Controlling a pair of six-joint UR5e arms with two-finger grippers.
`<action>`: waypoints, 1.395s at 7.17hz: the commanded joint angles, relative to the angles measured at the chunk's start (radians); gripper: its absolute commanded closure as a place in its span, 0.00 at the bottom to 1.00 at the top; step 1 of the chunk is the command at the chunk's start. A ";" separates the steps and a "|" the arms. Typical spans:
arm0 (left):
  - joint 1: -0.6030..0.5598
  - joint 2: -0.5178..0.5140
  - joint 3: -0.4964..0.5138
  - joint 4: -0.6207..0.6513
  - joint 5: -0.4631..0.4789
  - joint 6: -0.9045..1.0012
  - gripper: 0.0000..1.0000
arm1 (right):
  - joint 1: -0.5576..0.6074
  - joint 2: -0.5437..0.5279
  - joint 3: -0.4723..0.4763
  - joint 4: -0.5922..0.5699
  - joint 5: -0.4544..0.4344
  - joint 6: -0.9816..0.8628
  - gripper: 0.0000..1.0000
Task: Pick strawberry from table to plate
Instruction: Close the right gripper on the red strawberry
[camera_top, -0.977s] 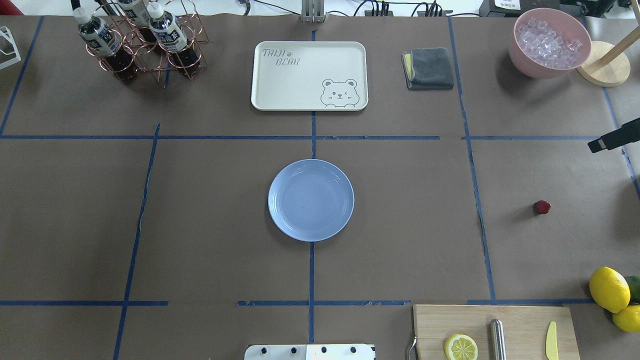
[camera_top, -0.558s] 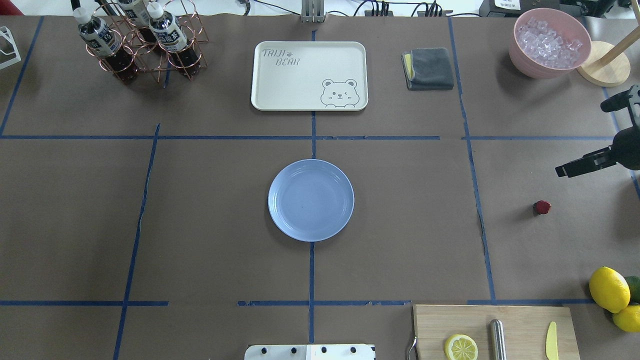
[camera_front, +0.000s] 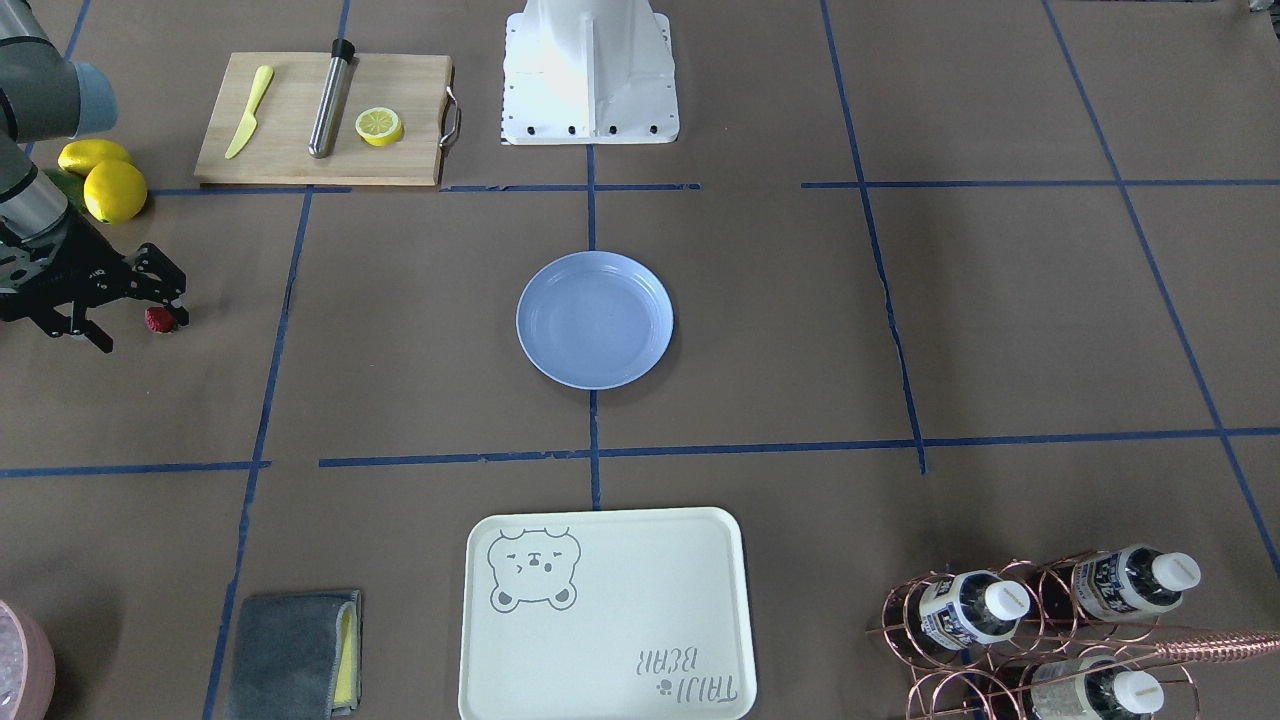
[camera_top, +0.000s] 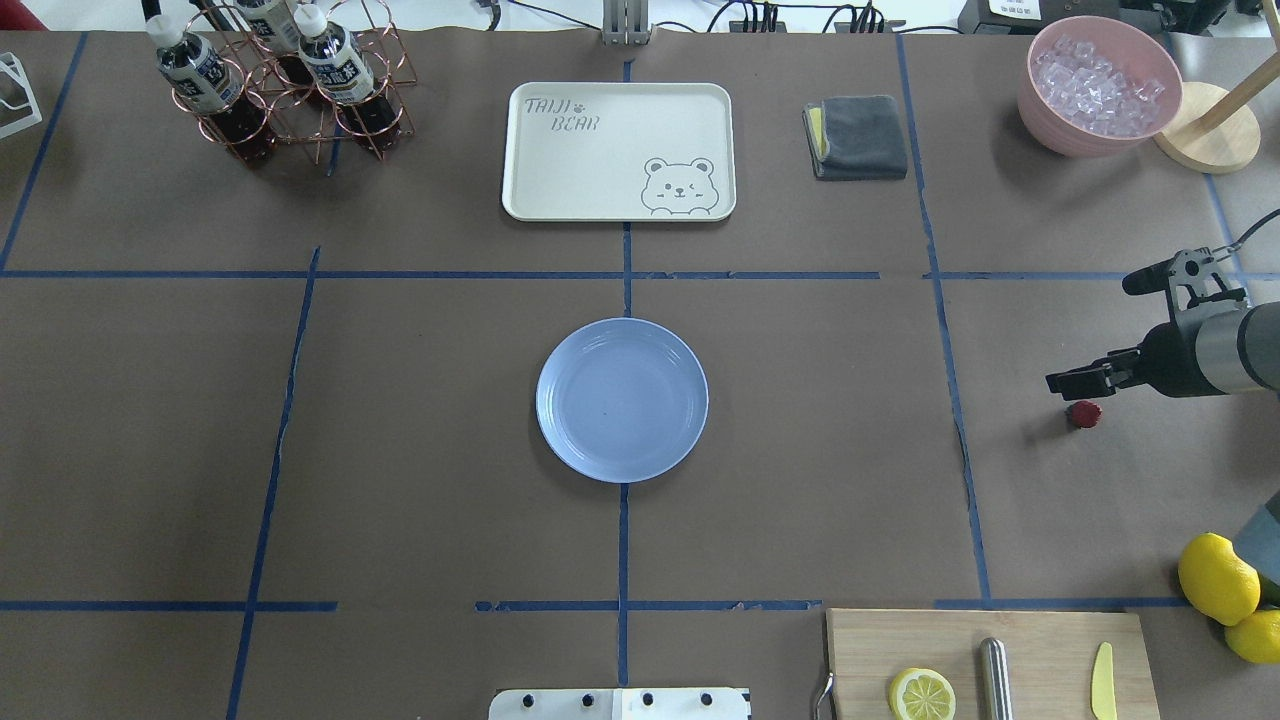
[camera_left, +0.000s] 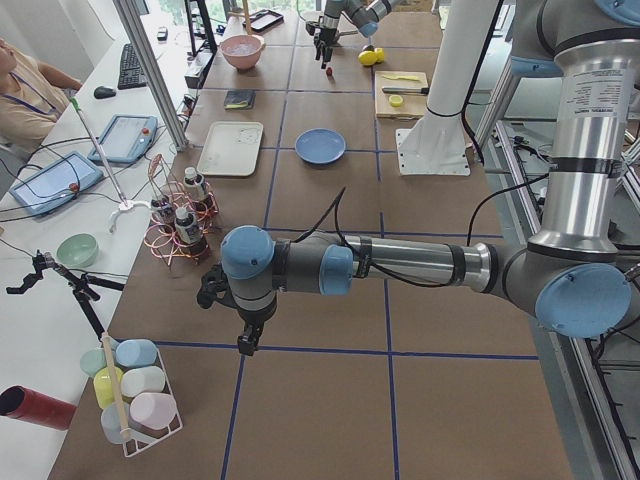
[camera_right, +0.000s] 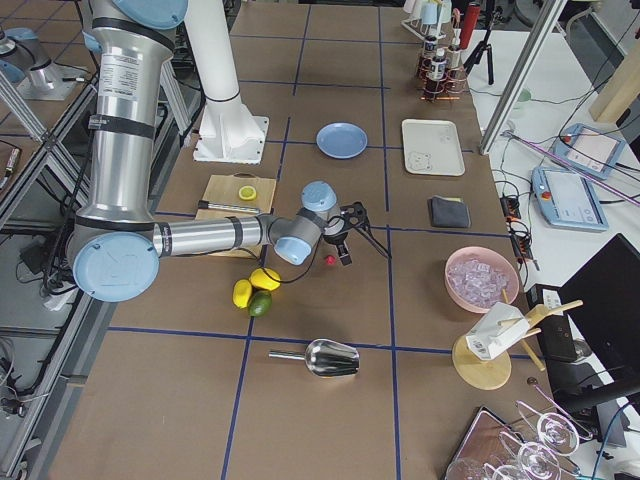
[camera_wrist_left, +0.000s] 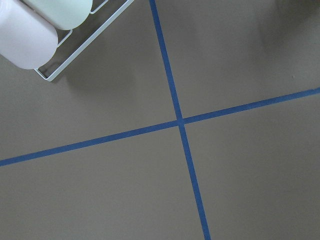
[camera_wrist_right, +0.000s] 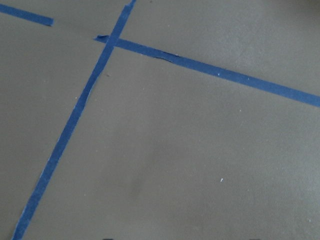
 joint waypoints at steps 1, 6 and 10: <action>0.000 0.000 0.000 -0.003 -0.001 0.000 0.00 | -0.032 -0.017 -0.013 0.006 -0.008 0.002 0.12; 0.000 0.000 0.000 -0.003 -0.001 0.000 0.00 | -0.055 -0.044 -0.009 0.006 -0.008 -0.002 1.00; 0.000 -0.002 0.000 -0.003 -0.002 0.000 0.00 | -0.108 0.246 0.105 -0.278 -0.016 0.195 1.00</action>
